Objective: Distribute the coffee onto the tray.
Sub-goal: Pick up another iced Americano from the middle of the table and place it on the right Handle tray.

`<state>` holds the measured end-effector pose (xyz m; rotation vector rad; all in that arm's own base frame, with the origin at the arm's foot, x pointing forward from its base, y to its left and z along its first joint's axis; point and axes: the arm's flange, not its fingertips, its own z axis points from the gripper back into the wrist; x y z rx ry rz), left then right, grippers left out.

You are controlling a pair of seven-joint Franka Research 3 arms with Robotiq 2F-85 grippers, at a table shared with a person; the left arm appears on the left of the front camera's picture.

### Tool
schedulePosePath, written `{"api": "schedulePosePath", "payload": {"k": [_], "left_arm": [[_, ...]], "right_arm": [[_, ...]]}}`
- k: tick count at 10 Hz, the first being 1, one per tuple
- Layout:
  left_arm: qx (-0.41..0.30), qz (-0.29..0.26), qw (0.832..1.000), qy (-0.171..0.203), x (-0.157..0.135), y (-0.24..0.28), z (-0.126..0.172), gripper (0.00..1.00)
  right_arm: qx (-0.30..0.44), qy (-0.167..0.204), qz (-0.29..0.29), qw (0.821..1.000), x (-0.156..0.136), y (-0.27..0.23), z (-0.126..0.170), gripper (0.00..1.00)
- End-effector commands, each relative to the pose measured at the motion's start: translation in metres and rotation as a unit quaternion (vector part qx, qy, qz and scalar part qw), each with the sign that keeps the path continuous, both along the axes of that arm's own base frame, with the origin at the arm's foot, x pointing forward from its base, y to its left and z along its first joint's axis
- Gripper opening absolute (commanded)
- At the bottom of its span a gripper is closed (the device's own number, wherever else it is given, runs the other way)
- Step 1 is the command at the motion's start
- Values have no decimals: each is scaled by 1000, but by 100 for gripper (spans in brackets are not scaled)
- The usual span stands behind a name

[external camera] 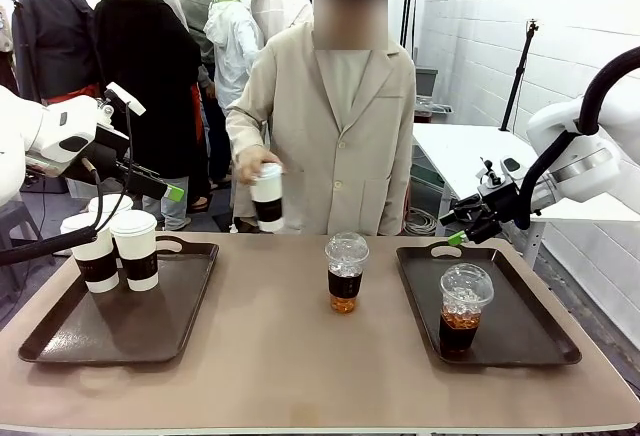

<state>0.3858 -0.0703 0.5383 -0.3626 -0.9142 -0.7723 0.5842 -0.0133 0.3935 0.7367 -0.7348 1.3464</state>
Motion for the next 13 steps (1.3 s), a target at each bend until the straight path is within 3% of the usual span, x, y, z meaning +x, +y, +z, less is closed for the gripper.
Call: {"api": "schedulePosePath", "payload": {"k": [1, 13], "left_arm": [[0, -2, 1000, 4, 0, 2, 0, 100], [0, -2, 1000, 4, 0, 2, 0, 100]], "right_arm": [[1, -10, 2, 1000, -3, 6, -3, 100], [67, -13, 79, 994, 17, 88, -52, 100]]}}
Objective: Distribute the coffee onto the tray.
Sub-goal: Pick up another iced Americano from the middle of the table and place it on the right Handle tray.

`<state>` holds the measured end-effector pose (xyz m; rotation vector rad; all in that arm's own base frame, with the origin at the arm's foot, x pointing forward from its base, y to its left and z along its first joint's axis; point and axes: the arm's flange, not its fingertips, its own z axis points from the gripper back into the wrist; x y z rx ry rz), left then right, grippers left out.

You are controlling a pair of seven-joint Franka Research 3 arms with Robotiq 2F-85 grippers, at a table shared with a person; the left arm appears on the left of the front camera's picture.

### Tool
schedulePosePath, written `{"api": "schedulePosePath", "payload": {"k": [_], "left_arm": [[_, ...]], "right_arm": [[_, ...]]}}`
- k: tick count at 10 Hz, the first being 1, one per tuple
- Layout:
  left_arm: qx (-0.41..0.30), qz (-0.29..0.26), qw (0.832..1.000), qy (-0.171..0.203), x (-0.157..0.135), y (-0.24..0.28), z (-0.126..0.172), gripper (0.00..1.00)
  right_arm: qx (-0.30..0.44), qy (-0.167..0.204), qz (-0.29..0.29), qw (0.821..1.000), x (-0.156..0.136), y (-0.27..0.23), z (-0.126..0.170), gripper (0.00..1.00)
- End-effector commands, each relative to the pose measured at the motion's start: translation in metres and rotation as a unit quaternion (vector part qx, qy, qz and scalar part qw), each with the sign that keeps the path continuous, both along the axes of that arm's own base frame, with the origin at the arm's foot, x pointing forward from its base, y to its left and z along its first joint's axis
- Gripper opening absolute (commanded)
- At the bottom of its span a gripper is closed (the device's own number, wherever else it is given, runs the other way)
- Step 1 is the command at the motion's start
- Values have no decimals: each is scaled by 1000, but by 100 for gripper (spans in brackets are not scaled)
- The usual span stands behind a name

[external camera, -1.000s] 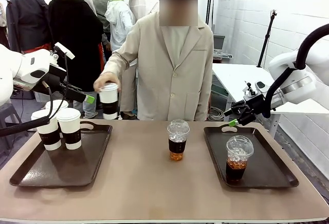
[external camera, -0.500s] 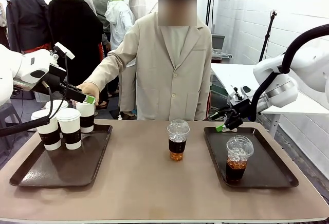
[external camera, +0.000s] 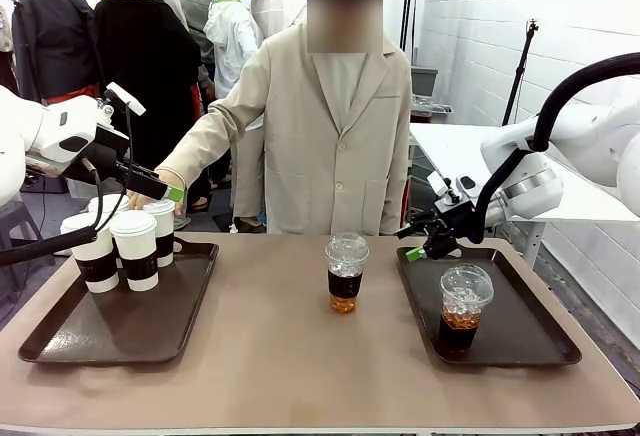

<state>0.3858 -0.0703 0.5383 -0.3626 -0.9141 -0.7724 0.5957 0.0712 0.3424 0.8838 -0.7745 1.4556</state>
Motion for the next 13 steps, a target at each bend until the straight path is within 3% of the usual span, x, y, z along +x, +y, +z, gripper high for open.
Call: {"api": "schedulePosePath", "payload": {"k": [1, 7, 13], "left_arm": [[0, -2, 1000, 4, 0, 2, 0, 100], [0, -2, 1000, 4, 0, 2, 0, 100], [0, -2, 1000, 4, 0, 2, 0, 100]], "right_arm": [[6, -4, 6, 1000, 5, 2, 1, 100], [0, 1, 0, 1000, 1, -1, -1, 100], [27, 0, 27, 999, 14, 31, -33, 100]]}}
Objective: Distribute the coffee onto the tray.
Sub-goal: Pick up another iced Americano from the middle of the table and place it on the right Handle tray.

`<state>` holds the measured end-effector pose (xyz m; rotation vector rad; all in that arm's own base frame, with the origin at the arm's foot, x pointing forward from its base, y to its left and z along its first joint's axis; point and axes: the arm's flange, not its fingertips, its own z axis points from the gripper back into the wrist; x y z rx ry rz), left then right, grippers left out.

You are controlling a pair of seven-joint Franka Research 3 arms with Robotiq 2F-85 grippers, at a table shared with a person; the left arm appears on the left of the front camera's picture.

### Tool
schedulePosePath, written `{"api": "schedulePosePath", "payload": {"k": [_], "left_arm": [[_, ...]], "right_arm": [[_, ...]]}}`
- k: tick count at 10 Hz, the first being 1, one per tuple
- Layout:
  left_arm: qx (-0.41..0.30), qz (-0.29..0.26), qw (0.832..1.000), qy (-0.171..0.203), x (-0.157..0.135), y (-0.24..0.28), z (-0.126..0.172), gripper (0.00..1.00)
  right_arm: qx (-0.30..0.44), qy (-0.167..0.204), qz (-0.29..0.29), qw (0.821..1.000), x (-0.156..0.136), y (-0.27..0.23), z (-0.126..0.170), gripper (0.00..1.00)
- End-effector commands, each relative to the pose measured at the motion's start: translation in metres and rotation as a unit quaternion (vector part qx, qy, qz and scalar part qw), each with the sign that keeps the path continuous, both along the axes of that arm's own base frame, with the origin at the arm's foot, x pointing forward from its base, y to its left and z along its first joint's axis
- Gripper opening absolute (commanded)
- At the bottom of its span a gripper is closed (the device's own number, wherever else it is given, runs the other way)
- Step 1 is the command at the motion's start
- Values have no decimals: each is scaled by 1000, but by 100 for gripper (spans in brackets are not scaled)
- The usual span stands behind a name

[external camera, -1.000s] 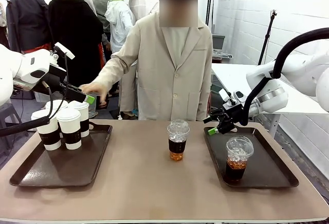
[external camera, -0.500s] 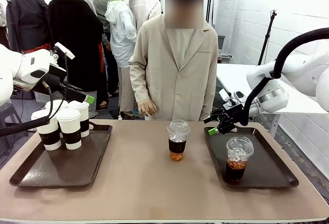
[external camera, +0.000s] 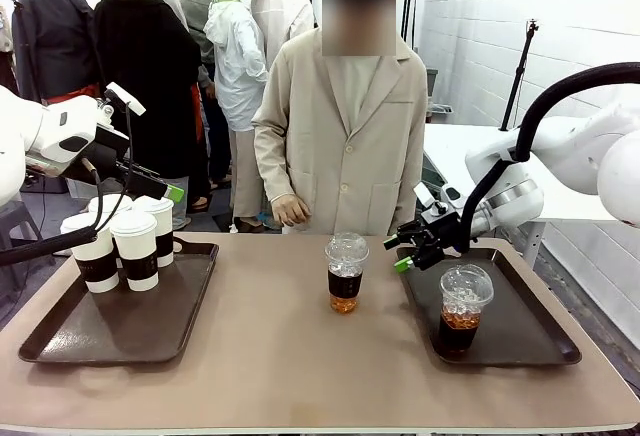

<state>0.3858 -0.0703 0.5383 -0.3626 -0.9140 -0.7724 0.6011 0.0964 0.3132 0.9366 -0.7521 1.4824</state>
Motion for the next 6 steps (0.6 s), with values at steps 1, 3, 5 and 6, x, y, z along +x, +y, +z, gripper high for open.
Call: {"api": "schedulePosePath", "payload": {"k": [1, 3, 5, 6], "left_arm": [[0, -2, 1000, 4, 0, 2, 0, 100], [0, -2, 1000, 4, 0, 2, 0, 100], [0, -2, 1000, 4, 0, 2, 0, 100], [0, -2, 1000, 4, 0, 2, 0, 100]], "right_arm": [[22, -12, 7, 1000, 11, 10, -7, 100], [36, -13, 15, 999, 17, 18, -11, 100], [42, -10, 26, 999, 21, 27, -13, 100], [44, -7, 35, 998, 23, 33, -13, 100]]}}
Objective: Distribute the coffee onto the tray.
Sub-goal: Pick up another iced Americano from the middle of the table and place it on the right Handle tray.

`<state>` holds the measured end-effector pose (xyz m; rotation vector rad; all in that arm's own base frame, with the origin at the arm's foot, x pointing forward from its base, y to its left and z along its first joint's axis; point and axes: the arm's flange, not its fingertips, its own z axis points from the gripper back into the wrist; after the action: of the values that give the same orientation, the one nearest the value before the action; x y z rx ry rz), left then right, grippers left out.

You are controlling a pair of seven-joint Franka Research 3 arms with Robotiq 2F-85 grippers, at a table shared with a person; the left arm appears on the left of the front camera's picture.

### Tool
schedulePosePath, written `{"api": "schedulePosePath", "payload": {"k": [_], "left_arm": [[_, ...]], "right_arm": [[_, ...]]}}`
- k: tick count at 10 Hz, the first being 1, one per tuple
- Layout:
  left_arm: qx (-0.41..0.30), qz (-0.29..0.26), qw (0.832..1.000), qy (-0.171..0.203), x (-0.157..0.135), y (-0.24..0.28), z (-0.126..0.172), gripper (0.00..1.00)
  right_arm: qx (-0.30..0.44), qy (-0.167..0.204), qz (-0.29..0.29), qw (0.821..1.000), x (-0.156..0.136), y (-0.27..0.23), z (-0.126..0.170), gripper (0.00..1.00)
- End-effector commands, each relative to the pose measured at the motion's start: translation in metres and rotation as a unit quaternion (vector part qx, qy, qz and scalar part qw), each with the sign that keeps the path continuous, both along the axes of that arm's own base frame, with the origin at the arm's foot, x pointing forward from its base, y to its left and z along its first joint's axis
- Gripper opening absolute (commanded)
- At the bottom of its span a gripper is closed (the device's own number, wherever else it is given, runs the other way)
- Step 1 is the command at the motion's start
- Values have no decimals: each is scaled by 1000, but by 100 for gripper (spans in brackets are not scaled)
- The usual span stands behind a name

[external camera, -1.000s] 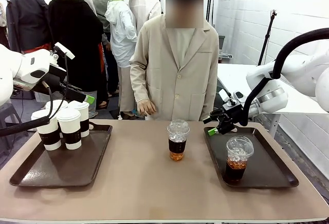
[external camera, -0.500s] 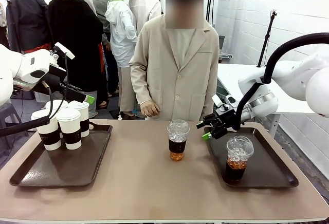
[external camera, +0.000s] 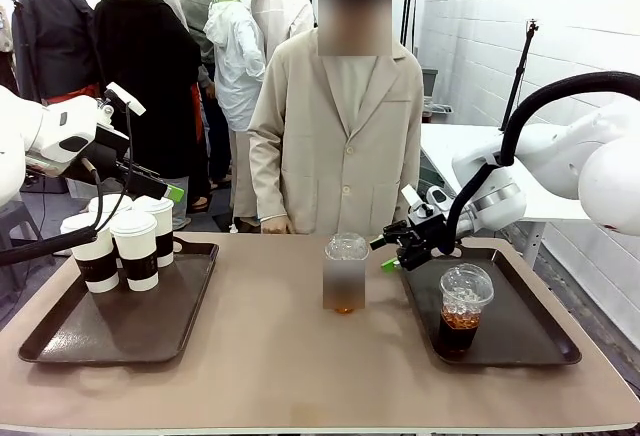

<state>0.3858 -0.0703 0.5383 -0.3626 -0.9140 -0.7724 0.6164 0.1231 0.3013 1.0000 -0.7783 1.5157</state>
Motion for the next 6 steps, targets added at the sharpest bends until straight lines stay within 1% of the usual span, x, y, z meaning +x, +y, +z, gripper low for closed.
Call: {"api": "schedulePosePath", "payload": {"k": [1, 3, 6], "left_arm": [[0, -2, 1000, 4, 0, 2, 0, 100], [0, -2, 1000, 4, 0, 2, 0, 100], [0, -2, 1000, 4, 0, 2, 0, 100]], "right_arm": [[18, -2, 17, 1000, 8, 12, -3, 100], [21, 2, 26, 999, 10, 21, -7, 100], [18, 21, 51, 998, 11, 32, -11, 100]]}}
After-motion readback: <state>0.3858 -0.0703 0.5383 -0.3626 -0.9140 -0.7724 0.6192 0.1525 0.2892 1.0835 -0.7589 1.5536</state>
